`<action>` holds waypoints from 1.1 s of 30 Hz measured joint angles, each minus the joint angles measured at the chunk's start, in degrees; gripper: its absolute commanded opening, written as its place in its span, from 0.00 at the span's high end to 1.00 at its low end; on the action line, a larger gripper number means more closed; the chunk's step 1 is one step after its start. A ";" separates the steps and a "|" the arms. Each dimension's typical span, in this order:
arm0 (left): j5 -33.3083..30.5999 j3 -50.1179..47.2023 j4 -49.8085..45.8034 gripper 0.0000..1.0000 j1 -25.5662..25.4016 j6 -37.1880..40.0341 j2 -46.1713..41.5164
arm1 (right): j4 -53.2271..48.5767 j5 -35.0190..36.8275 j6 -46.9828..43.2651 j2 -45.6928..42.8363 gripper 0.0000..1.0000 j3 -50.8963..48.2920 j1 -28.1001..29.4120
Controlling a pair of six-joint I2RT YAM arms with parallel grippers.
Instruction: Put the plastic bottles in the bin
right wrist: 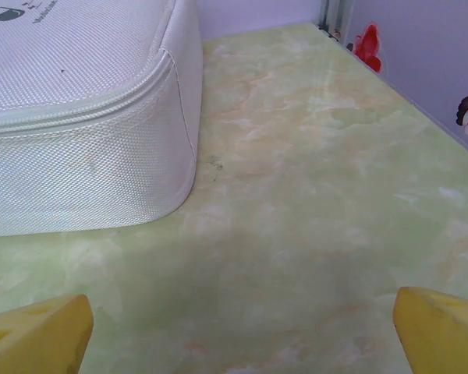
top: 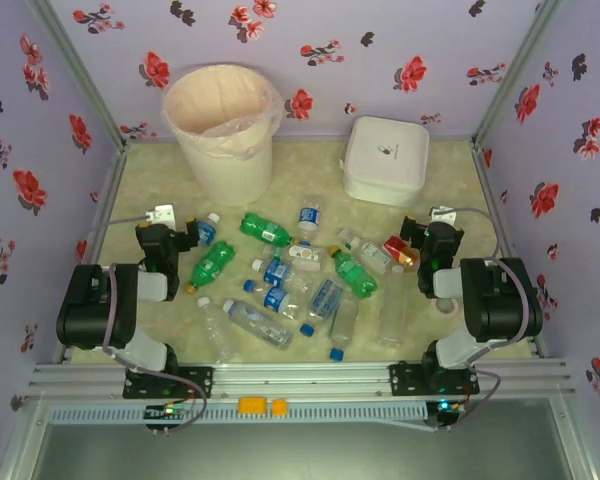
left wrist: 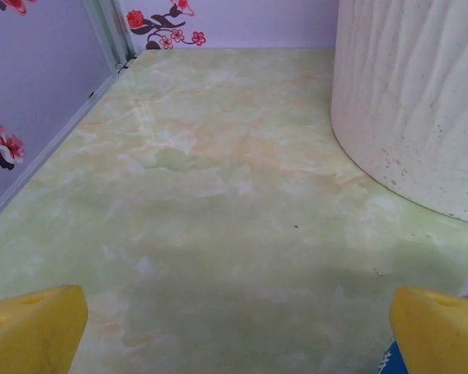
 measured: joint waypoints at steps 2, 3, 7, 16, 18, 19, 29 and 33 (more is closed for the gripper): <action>0.02 0.00 0.00 0.00 0.00 0.00 0.00 | -0.02 -0.42 -0.17 0.00 0.01 0.00 0.00; 0.02 0.00 0.00 0.00 0.00 0.00 0.00 | -0.02 -0.63 -0.28 0.00 0.01 0.00 0.00; 0.02 0.00 0.00 0.00 0.00 0.00 0.00 | -0.02 -1.16 -0.39 0.02 0.01 0.00 0.00; 0.02 0.00 0.00 0.00 0.02 -0.02 0.00 | -0.44 -2.64 -0.39 0.00 0.01 0.11 -0.33; 0.02 0.00 -0.02 0.00 0.07 -0.02 0.00 | -0.44 -2.78 -0.39 0.02 0.01 0.22 -0.33; 0.02 0.00 0.00 0.00 0.07 -0.02 0.00 | -0.44 -2.89 -0.39 0.00 0.01 0.26 -0.33; 0.04 0.00 -0.02 0.00 0.22 -0.20 0.00 | -1.42 -2.89 -0.37 -0.20 0.01 0.55 -0.33; -0.02 0.00 -0.90 0.00 0.26 -0.17 -0.70 | -8.07 -2.69 -0.39 -4.04 0.01 2.27 -0.33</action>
